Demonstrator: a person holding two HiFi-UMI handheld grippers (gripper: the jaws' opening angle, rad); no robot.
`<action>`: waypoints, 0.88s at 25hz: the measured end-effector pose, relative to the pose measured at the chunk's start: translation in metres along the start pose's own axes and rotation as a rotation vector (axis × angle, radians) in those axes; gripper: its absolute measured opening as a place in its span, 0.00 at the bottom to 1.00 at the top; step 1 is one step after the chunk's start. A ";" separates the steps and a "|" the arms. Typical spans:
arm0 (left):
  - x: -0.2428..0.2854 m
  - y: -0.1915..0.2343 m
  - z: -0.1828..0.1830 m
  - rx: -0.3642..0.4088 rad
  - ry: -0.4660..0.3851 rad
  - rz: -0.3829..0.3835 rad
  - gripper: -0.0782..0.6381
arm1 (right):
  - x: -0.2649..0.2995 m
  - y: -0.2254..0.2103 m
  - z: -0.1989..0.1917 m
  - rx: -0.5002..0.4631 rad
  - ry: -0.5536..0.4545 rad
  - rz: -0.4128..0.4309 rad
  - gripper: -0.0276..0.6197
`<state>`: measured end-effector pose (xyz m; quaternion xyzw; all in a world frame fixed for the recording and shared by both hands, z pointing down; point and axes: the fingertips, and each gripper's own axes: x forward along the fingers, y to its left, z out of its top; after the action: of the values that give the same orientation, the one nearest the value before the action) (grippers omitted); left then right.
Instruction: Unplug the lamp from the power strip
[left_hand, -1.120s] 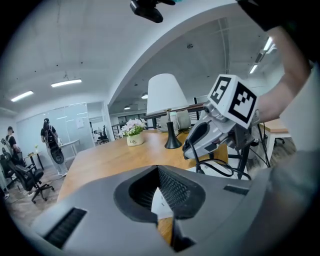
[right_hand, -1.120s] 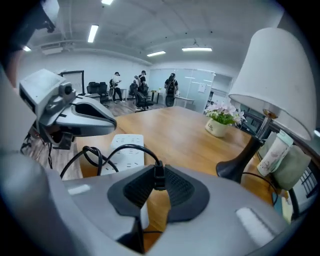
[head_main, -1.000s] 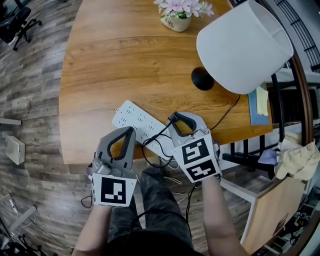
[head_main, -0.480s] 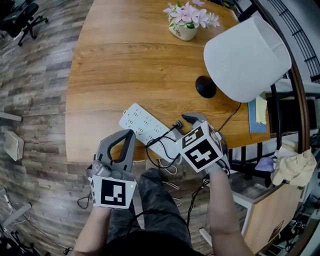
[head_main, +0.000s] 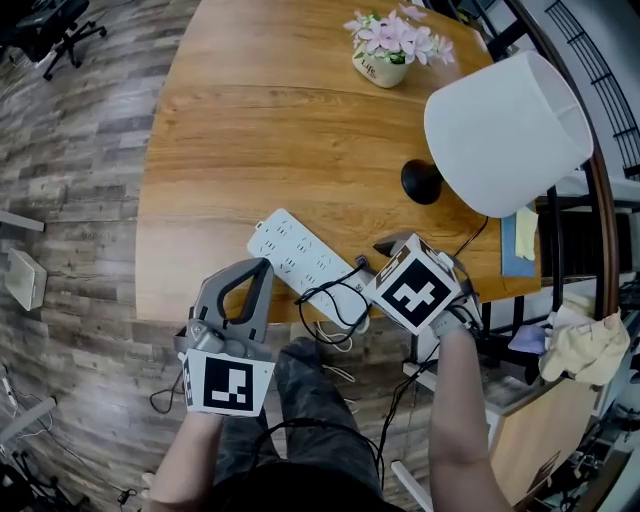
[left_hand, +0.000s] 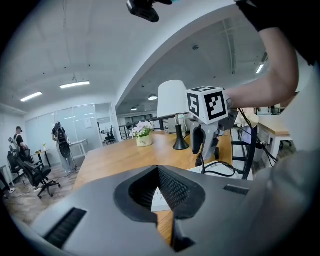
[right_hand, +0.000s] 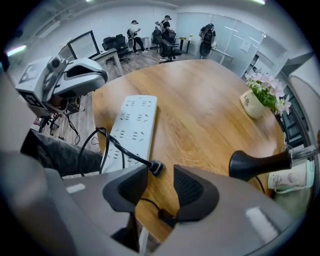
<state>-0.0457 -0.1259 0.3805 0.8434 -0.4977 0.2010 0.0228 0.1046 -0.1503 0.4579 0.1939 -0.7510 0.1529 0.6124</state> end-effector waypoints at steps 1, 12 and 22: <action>0.000 0.000 0.000 0.000 0.000 -0.001 0.10 | -0.002 -0.001 -0.001 0.007 -0.006 0.006 0.29; 0.003 -0.002 0.008 0.008 -0.021 -0.041 0.10 | -0.055 -0.012 0.016 0.158 -0.284 0.045 0.20; -0.002 0.007 0.034 -0.074 -0.106 -0.096 0.10 | -0.135 0.006 0.048 0.297 -0.907 -0.140 0.05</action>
<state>-0.0417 -0.1355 0.3470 0.8745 -0.4641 0.1361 0.0373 0.0843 -0.1534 0.3166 0.3764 -0.8975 0.1169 0.1978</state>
